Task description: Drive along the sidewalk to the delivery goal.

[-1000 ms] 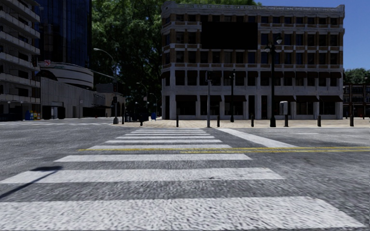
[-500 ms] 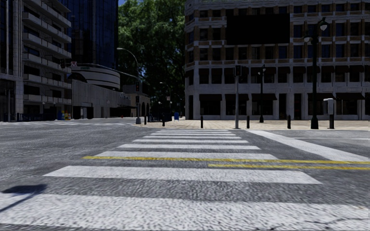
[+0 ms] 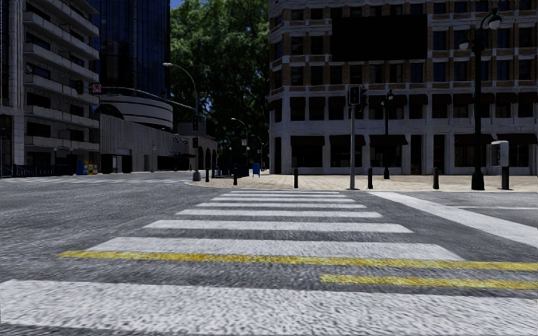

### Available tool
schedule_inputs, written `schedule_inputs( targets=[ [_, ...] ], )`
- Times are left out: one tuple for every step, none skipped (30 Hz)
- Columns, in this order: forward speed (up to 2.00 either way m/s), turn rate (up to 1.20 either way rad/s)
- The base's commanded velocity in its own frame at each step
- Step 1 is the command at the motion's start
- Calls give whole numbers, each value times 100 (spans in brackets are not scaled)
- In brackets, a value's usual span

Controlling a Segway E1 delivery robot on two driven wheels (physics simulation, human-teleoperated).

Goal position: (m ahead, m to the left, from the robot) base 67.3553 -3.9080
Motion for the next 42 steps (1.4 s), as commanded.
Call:
schedule_inputs(
  targets=[
    [200,0],
    [200,0],
    [200,0],
    [200,0],
    [200,0],
    [200,0],
    [200,0],
    [200,0],
    [200,0],
    [200,0],
    [200,15],
    [200,40],
    [200,65],
    [200,65],
    [200,74],
    [200,71],
    [200,25],
    [200,6],
    [200,6],
    [200,0],
    [200,0],
    [200,0],
    [200,0],
    [200,0],
    [200,0],
    [200,0],
    [200,0],
    [200,0],
    [200,0],
    [200,0],
    [200,0],
    [200,0],
    [200,0],
    [200,0],
    [200,0],
    [200,0],
    [200,0],
    [200,0],
    [200,0],
    [200,0],
    [200,0],
    [200,0]
  ],
)
